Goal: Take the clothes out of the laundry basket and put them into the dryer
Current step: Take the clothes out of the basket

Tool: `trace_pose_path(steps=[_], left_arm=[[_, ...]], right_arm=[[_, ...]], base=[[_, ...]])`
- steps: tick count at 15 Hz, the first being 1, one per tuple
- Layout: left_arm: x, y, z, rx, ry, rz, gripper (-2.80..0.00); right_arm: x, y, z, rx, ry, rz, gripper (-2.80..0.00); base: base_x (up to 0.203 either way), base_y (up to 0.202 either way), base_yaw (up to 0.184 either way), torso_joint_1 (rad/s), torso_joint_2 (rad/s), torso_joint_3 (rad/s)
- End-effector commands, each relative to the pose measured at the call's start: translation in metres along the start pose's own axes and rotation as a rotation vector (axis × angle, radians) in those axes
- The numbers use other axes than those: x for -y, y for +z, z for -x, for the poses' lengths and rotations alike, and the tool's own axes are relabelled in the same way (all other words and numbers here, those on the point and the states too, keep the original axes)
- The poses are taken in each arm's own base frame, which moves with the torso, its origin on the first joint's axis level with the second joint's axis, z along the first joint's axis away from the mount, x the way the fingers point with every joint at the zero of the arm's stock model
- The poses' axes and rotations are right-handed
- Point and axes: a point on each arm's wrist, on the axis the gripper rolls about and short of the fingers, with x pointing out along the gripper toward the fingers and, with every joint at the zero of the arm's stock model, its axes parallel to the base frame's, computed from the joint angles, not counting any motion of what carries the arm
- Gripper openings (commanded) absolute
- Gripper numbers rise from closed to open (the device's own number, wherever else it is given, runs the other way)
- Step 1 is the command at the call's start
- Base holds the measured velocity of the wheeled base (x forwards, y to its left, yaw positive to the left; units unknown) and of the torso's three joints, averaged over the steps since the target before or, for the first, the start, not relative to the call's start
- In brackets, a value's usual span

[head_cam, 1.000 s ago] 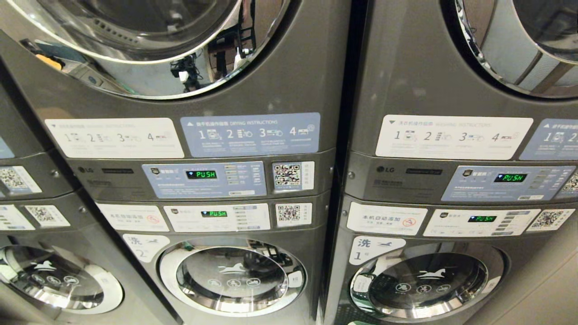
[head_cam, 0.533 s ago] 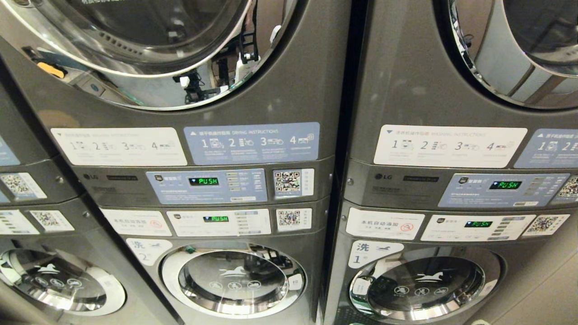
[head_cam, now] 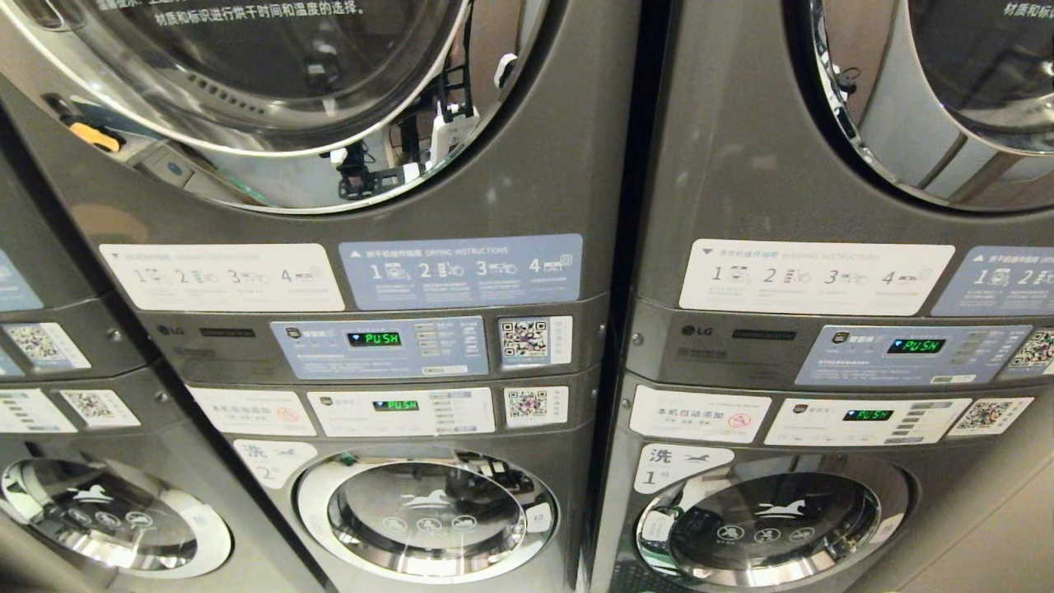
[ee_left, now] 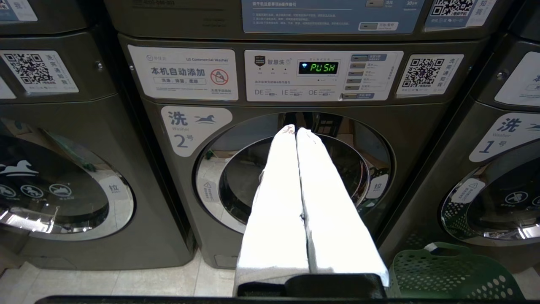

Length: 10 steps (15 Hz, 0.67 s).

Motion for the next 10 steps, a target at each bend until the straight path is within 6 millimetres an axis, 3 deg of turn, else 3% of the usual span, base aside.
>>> trace_pose_path(steps=[1,10], left_arm=[[0.0000,0.0000,0.0000,0.001,0.000,0.000,-2.80],[0.0000,0.0000,0.0000,0.001,0.000,-0.001,-2.80]], right_arm=[[0.0000,0.0000,-0.0001,-0.001,0.001,0.001,-2.80],[0.0000,0.0000,-0.0001,-0.001,0.001,0.003,-2.80]], base=[[0.000,0.000,0.000,0.056,-0.12,-0.058],[0.000,0.000,0.000,0.069,-0.13,-0.069]])
